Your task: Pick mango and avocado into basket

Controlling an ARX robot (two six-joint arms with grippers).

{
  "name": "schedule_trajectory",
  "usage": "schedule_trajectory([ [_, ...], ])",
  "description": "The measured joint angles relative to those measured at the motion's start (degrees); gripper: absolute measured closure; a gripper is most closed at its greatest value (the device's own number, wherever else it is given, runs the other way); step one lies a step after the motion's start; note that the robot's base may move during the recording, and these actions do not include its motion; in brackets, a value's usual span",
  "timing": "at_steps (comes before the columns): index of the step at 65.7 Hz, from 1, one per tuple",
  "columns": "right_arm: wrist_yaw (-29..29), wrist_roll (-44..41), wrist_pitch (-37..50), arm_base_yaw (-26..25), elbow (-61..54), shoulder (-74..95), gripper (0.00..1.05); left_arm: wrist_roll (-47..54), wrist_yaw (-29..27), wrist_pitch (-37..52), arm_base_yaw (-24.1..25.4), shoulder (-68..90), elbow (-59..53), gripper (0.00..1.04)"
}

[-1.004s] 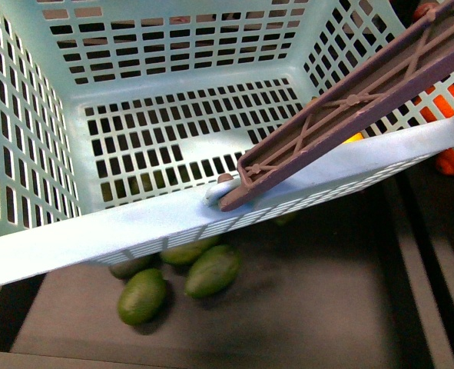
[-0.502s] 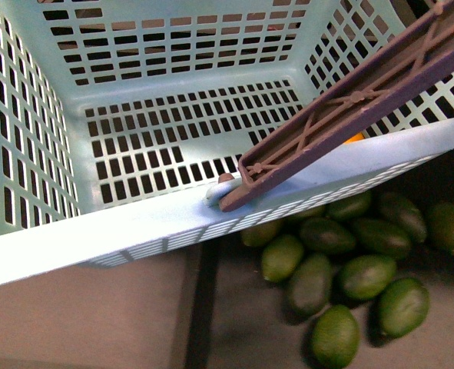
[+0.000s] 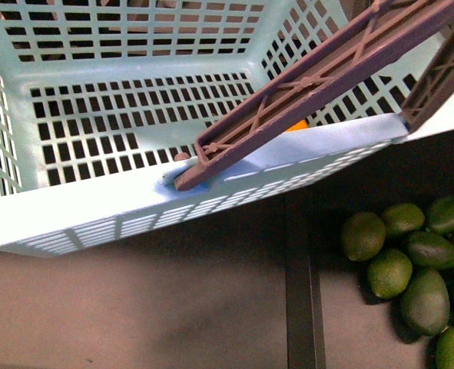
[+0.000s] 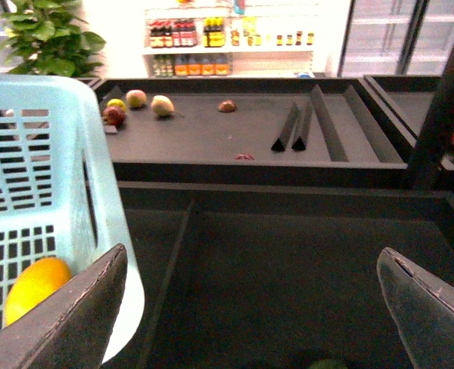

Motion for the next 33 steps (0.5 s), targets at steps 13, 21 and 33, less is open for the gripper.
schedule_trajectory([
  [13, 3.3, 1.8, -24.7, -8.5, 11.0, 4.1, 0.09, -0.8, 2.0, 0.0, -0.7, 0.0, 0.0, 0.91],
  [21, -4.1, -4.8, -22.4, -16.6, 13.9, 11.7, 0.09, -0.9, 2.2, 0.0, -1.1, 0.0, 0.0, 0.91],
  [33, -13.1, -9.5, -20.2, -25.1, 18.8, 29.3, 0.09, -1.0, 1.5, 0.0, -1.0, 0.0, 0.0, 0.91],
])
